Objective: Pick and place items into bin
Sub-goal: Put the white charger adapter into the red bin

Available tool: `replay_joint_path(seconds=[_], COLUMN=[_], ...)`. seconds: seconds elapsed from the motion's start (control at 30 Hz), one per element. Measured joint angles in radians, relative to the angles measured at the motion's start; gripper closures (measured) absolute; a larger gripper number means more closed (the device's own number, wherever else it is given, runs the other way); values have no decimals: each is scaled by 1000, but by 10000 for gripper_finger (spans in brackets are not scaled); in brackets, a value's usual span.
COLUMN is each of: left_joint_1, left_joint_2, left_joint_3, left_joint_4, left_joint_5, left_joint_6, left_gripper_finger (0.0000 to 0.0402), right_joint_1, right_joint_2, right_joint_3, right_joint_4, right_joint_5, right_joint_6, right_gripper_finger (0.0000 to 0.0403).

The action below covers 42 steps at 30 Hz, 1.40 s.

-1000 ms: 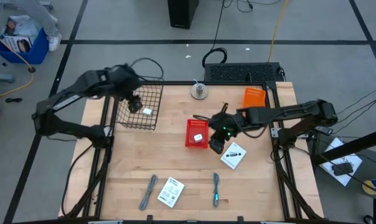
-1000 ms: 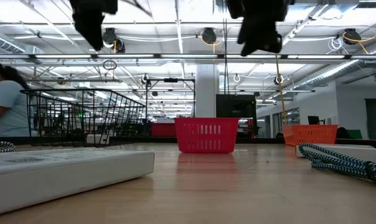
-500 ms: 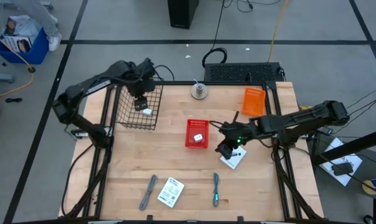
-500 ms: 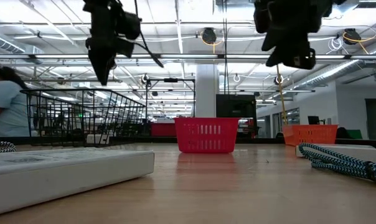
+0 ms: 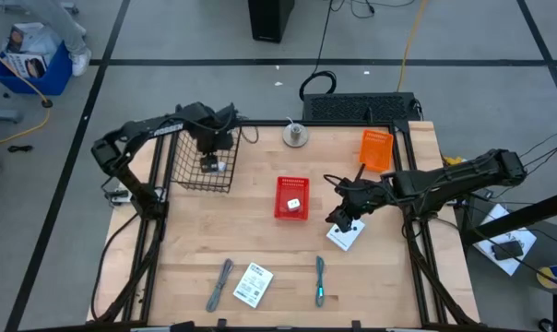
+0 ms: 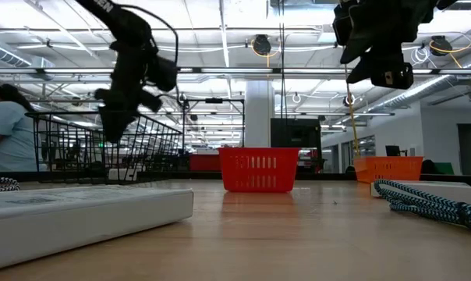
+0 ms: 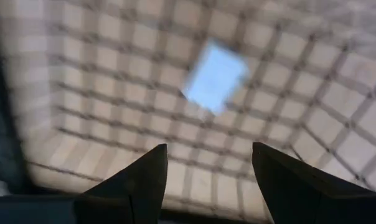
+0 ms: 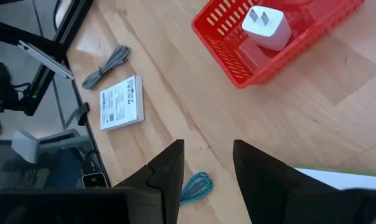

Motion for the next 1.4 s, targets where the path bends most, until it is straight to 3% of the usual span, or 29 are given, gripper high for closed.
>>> replay_joint_path(seconds=[0.23, 1.0, 1.4], left_joint_1=[-6, -15, -16], left_joint_2=[1, 0, -3], left_joint_3=[-121, -314, -332], left_joint_4=[154, 522, 589], left_joint_5=[70, 45, 32], left_joint_6=[-47, 29, 18], left_gripper_finger=[163, 163, 175], right_joint_1=[-2, 0, 0], right_joint_2=[-3, -3, -3], right_joint_3=[0, 0, 0], right_joint_4=[-4, -4, 19], right_joint_5=[0, -5, -2], right_joint_6=[-23, 109, 128], right_gripper_finger=[273, 273, 273])
